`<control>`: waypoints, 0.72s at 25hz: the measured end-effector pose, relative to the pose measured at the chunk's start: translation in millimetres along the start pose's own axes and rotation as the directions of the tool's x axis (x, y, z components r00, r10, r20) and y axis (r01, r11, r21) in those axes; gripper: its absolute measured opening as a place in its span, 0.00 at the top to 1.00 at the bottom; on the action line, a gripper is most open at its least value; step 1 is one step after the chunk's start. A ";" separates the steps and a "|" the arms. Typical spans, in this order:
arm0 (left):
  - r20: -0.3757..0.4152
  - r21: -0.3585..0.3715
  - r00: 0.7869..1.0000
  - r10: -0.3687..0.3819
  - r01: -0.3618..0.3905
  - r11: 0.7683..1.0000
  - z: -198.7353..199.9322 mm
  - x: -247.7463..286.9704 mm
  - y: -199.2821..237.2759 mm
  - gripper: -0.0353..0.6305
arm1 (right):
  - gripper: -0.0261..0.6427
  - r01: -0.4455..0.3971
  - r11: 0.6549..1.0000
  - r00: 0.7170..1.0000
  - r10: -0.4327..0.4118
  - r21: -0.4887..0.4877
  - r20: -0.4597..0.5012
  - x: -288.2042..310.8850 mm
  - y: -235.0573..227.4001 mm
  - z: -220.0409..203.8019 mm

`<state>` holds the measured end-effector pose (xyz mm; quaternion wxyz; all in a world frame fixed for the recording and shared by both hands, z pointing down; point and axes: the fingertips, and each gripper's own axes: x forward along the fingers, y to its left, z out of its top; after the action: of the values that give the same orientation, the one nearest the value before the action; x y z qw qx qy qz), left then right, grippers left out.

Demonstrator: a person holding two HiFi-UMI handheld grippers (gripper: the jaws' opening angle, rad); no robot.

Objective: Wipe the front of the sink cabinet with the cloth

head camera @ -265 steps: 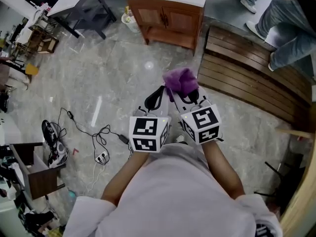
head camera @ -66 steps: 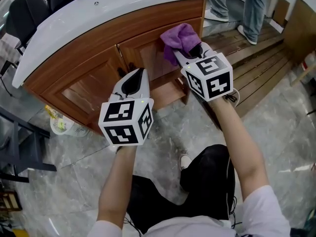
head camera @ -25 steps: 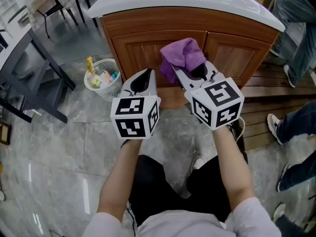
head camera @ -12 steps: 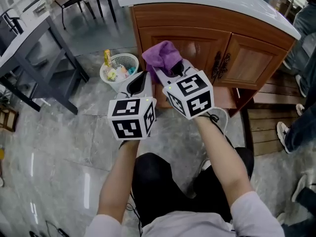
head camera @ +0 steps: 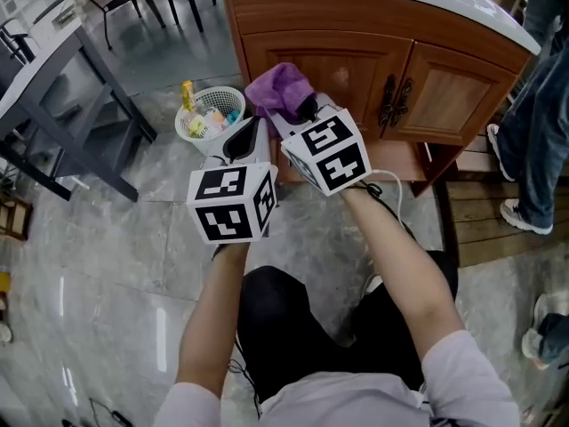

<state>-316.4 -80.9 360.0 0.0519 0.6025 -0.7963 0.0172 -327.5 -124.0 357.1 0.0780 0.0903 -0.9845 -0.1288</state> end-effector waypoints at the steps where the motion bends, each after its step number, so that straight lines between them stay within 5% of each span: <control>1: 0.001 0.000 1.000 -0.004 0.004 1.000 0.3 1.9 -2.0 0.94 | 0.86 0.005 1.000 1.000 -0.005 -0.001 -0.002 -1.2 -3.1 -1.0; 18: -0.010 0.031 0.988 -0.151 0.151 0.988 3.6 40.8 -78.8 0.94 | 0.86 0.134 0.991 0.990 -0.133 0.005 -0.053 -66.8 -70.0 -32.1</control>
<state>-251.9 -141.8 357.8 0.0463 0.6618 -0.7477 0.0281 -245.8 -185.0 360.3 0.0944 0.1598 -0.9744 -0.1269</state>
